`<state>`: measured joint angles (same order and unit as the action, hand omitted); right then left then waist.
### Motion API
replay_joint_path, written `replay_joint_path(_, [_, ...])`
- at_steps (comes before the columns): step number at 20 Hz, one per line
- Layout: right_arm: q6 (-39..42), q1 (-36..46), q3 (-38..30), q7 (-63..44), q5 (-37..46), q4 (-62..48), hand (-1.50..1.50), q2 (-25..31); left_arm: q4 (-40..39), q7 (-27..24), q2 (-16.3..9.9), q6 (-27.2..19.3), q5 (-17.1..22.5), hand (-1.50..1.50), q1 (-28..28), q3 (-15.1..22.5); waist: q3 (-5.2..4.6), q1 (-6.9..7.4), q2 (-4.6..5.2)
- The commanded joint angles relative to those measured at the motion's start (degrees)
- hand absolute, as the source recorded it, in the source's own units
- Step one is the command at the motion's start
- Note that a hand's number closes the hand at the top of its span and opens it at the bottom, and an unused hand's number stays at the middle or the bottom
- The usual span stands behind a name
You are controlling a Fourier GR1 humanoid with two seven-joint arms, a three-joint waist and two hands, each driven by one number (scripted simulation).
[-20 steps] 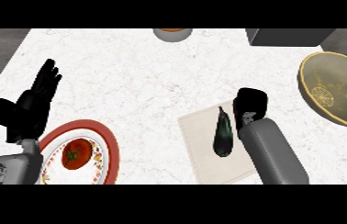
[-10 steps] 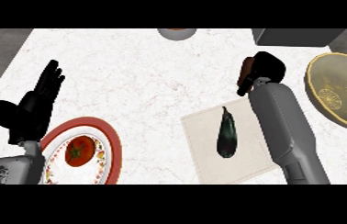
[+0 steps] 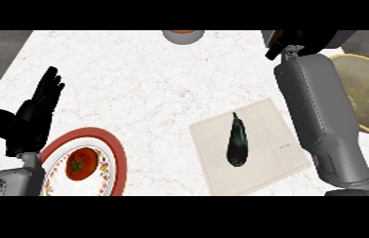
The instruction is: Pick the sweet potato from the placemat and place it in the bowl
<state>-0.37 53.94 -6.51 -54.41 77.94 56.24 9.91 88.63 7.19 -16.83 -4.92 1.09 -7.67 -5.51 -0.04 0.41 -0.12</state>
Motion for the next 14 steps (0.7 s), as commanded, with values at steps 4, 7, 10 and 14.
replay_joint_path(4, [2.3,-0.2,-1.7,-3.5,1.2,10.9,1.5,5.4,2.7,3.2,-0.3,-0.2,-0.3,0.0,-1.3,-0.3,0.05,-0.82,-0.17])
replay_joint_path(7, [0.3,-4.0,-3.1,-2.9,-0.7,16.5,1.5,5.2,-2.8,-1.3,-0.4,0.8,-0.2,0.0,-1.4,-1.9,0.03,-0.93,-0.04])
replay_joint_path(10, [2.3,-4.7,-5.8,-0.7,-2.9,17.4,1.5,8.9,-2.7,1.7,0.9,-0.8,-0.9,0.0,-4.3,-1.3,0.04,-0.95,0.03])
replay_joint_path(14, [-3.5,-10.9,-10.3,6.1,-9.0,17.7,1.5,10.9,-0.4,-1.4,0.6,1.5,-0.1,0.0,1.3,-1.9,0.05,-0.62,0.02])
